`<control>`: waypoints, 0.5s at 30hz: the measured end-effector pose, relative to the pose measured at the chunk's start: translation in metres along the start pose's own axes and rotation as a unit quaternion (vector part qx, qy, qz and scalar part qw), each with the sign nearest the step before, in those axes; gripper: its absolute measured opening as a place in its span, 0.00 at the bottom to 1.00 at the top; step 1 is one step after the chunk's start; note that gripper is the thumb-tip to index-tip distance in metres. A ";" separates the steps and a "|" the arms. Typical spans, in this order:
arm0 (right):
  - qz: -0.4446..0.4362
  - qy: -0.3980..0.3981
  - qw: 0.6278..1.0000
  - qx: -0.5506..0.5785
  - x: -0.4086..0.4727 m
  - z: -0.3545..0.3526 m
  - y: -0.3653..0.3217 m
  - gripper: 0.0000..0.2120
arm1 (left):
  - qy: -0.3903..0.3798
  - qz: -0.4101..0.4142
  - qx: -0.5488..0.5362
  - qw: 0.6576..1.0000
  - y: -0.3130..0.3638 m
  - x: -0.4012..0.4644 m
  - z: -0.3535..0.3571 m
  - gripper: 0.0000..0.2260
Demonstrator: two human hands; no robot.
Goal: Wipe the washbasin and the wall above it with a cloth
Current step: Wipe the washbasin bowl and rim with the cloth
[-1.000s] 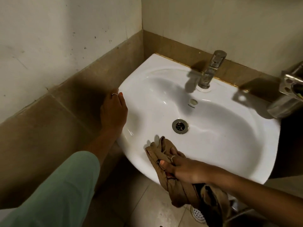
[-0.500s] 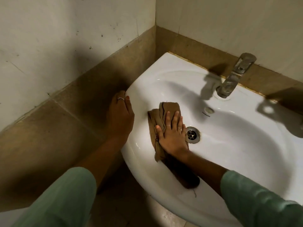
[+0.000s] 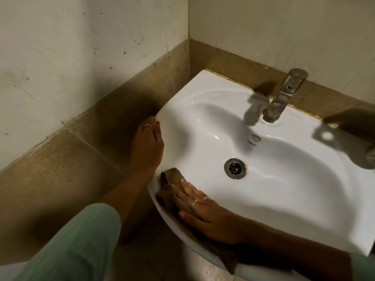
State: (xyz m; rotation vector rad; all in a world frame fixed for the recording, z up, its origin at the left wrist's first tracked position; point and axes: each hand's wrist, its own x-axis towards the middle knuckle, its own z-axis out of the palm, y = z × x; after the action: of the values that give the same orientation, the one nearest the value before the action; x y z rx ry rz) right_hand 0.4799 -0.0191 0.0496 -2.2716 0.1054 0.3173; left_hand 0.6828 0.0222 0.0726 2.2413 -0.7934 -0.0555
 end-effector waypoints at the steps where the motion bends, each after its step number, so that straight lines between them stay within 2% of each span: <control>1: 0.002 -0.025 0.999 0.022 -0.010 -0.003 -0.006 0.31 | 0.002 0.000 0.002 1.000 0.000 0.000 0.000 0.19; 3: 0.014 -0.066 0.996 0.055 -0.031 -0.009 -0.016 0.31 | 0.003 0.006 0.004 1.000 -0.001 -0.001 -0.001 0.18; 6: 0.036 -0.096 0.994 0.047 -0.067 -0.019 -0.024 0.31 | 0.003 0.015 0.019 1.000 -0.002 -0.001 0.000 0.19; 9: 0.057 -0.076 0.995 0.008 -0.106 -0.025 -0.022 0.28 | 0.003 0.009 0.025 1.000 0.003 -0.005 -0.001 0.19; 12: 0.170 -0.107 0.980 -0.010 -0.129 -0.037 -0.012 0.22 | 0.007 0.019 0.030 0.999 0.003 -0.004 -0.002 0.19; 14: 0.271 -0.149 0.950 -0.045 -0.132 -0.043 0.007 0.23 | 0.004 0.019 0.027 0.999 0.004 -0.005 -0.003 0.19; 15: 0.283 -0.161 0.943 -0.073 -0.128 -0.044 0.019 0.24 | 0.004 0.016 0.030 0.999 0.004 -0.006 -0.003 0.19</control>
State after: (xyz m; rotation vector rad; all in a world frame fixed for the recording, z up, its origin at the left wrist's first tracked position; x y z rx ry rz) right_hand 0.3614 -0.0682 0.0972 -2.2611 0.5842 1.0205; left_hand 0.6770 0.0248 0.0762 2.2819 -0.8368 -0.0073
